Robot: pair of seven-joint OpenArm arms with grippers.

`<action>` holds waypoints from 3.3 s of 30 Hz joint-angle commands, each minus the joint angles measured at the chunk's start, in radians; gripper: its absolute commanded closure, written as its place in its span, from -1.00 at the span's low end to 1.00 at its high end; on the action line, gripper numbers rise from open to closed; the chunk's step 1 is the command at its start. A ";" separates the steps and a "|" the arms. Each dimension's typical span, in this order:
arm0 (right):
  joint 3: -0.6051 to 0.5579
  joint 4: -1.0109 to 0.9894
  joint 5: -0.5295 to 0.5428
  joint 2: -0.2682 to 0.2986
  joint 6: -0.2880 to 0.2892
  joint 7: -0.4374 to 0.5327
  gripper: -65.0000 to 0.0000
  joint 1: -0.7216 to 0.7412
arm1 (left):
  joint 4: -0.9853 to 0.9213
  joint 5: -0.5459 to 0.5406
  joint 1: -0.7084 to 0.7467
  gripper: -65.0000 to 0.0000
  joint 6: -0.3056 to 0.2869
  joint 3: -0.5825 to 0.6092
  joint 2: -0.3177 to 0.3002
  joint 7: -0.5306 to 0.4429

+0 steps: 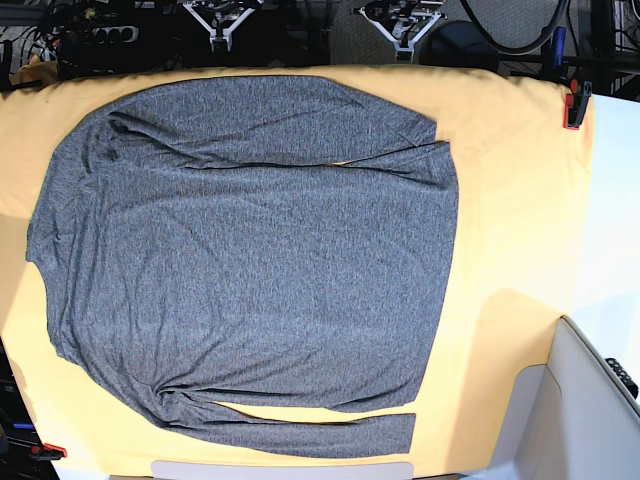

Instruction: Fold the T-shirt properly

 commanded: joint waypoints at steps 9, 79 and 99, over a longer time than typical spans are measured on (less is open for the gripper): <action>-0.002 0.010 0.001 -0.001 0.001 0.014 1.00 0.004 | 0.004 0.001 0.001 0.99 0.003 -0.002 -0.003 -0.010; 0.210 1.796 0.664 0.264 0.003 -0.075 0.37 -0.877 | 1.959 -0.019 0.808 0.37 -0.302 0.140 -0.084 0.512; 0.345 1.793 1.291 0.350 0.003 -0.248 0.37 -0.794 | 1.957 -1.317 0.604 0.37 -0.302 -0.248 -0.396 0.940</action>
